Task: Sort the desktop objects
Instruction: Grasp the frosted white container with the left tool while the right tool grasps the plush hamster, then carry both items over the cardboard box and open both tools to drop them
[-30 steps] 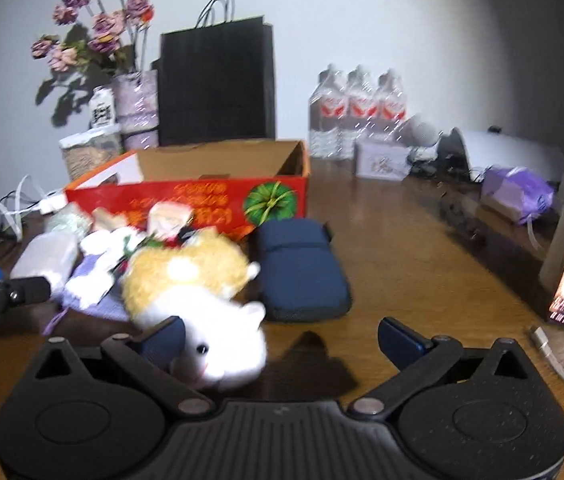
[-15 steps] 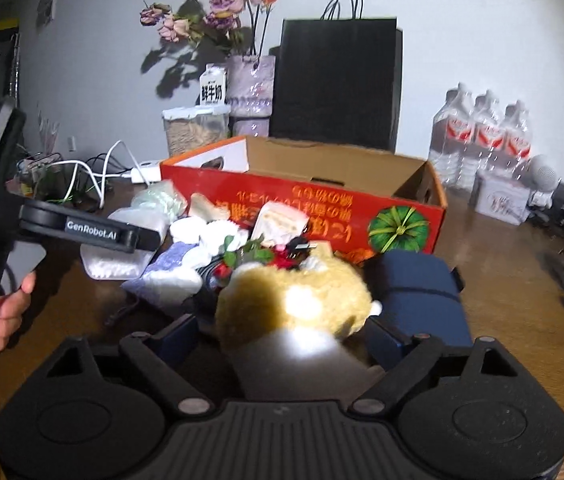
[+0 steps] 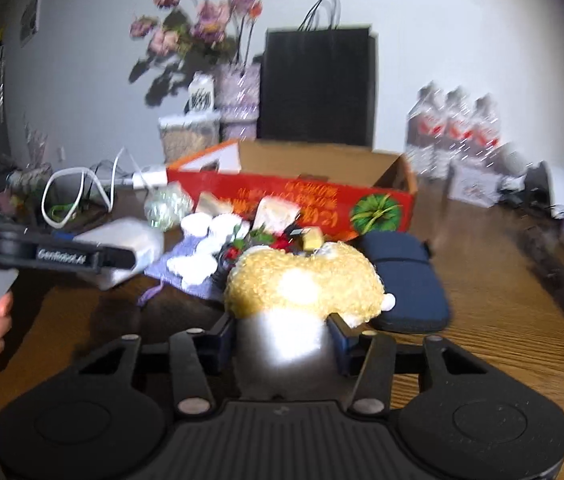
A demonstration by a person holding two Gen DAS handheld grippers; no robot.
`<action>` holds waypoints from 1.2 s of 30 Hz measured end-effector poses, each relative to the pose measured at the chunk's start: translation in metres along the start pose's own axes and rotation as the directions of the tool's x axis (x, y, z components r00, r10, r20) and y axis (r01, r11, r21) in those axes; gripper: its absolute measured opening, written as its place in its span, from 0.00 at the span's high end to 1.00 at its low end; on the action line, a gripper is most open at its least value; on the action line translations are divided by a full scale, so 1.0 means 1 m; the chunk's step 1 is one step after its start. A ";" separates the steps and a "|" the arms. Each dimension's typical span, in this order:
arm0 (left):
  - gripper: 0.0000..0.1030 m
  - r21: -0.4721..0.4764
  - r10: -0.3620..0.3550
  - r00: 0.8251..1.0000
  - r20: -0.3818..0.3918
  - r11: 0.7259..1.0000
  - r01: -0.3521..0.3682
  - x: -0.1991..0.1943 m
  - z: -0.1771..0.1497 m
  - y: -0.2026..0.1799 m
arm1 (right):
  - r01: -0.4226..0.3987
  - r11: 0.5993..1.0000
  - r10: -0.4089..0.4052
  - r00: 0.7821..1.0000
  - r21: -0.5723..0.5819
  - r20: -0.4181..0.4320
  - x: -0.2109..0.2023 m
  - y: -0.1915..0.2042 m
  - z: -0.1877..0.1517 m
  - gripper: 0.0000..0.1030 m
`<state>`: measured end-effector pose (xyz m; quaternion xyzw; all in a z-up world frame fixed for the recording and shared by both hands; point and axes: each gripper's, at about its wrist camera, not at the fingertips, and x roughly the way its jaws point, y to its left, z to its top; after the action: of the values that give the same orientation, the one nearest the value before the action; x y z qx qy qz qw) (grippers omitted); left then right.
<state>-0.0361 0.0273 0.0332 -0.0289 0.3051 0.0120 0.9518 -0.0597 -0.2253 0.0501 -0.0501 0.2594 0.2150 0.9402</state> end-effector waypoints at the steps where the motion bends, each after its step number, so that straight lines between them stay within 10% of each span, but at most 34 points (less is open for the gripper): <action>1: 0.34 -0.007 -0.010 1.000 0.003 1.000 0.010 -0.005 0.000 0.001 | 0.006 1.000 -0.006 1.000 0.011 0.016 -0.009 -0.002 0.001 0.54; 10: 0.35 0.029 -0.029 0.996 0.084 0.999 0.026 -0.041 0.000 -0.001 | 0.039 0.999 -0.042 0.996 0.036 0.080 -0.033 -0.003 0.009 0.54; 20: 0.35 0.086 -0.021 1.000 -0.012 0.996 0.022 -0.022 -0.023 0.002 | 0.024 0.999 -0.024 1.000 0.026 0.005 -0.011 0.008 -0.002 0.54; 24: 0.08 0.137 -0.039 0.999 -0.014 0.990 0.041 -0.012 -0.019 -0.002 | 0.022 0.999 -0.021 1.000 0.041 -0.011 -0.006 0.005 -0.006 0.54; 28: 0.35 0.163 -0.021 0.998 -0.058 0.986 0.031 0.009 -0.011 -0.006 | 0.028 0.998 -0.027 1.000 0.049 -0.006 -0.007 0.001 -0.006 0.54; 36: 0.36 0.031 -0.037 0.999 0.006 0.999 0.037 -0.024 0.002 0.016 | -0.004 0.996 -0.004 0.997 0.091 0.080 -0.025 -0.016 0.021 0.54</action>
<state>-0.0555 0.0433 0.0478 -0.0199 0.3015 -0.0104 0.9532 -0.0630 -0.2450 0.0804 0.0016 0.2308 0.2048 0.9512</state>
